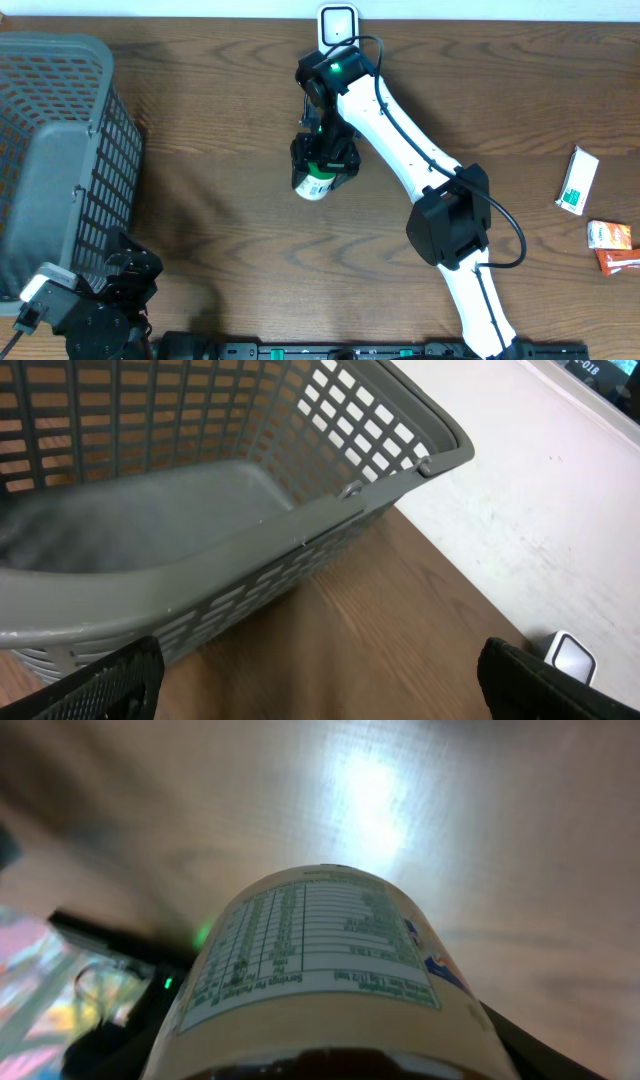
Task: Scan the item barcode
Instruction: 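Lift the green jar and carry it toward the scanner, then hold the green jar label against the scanner face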
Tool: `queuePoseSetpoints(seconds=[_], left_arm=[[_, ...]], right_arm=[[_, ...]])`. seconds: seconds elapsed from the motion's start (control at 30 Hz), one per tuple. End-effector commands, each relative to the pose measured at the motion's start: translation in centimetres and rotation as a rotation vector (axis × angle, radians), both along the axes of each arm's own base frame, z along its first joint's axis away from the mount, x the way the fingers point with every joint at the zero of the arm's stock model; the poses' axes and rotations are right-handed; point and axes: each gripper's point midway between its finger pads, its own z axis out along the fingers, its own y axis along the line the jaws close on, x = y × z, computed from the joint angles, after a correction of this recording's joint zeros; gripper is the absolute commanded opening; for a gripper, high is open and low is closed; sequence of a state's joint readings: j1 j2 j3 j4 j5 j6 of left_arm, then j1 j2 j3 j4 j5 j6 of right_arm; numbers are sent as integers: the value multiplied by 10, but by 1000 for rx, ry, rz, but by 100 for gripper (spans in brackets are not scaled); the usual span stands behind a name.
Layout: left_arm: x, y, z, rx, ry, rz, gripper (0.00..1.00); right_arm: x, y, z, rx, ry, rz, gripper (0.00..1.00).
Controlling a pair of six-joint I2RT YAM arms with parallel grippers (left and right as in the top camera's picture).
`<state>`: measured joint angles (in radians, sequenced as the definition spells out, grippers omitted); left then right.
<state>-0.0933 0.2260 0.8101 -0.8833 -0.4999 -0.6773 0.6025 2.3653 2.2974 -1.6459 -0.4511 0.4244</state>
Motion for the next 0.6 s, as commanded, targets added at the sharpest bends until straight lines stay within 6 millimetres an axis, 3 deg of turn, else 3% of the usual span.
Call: queuePoseSetpoints(seconds=[0.0,0.1,0.3,0.37,0.57], left_arm=[[-1,1,1,1,-6,9,98],[-1,1,1,1,-6,9,98],[-1,1,1,1,-6,9,98],[-1,1,1,1,-6,9,98],[-1,1,1,1,-6,9,98]], right_arm=[[33,-5,6,28,-113,-42,47],[65,6,14,137,-208,-76,50],[145,6,38,280,-472,-145,51],[180,1,51,335,-596,-178,51],[247,-18,80,326,-915,-185,53]])
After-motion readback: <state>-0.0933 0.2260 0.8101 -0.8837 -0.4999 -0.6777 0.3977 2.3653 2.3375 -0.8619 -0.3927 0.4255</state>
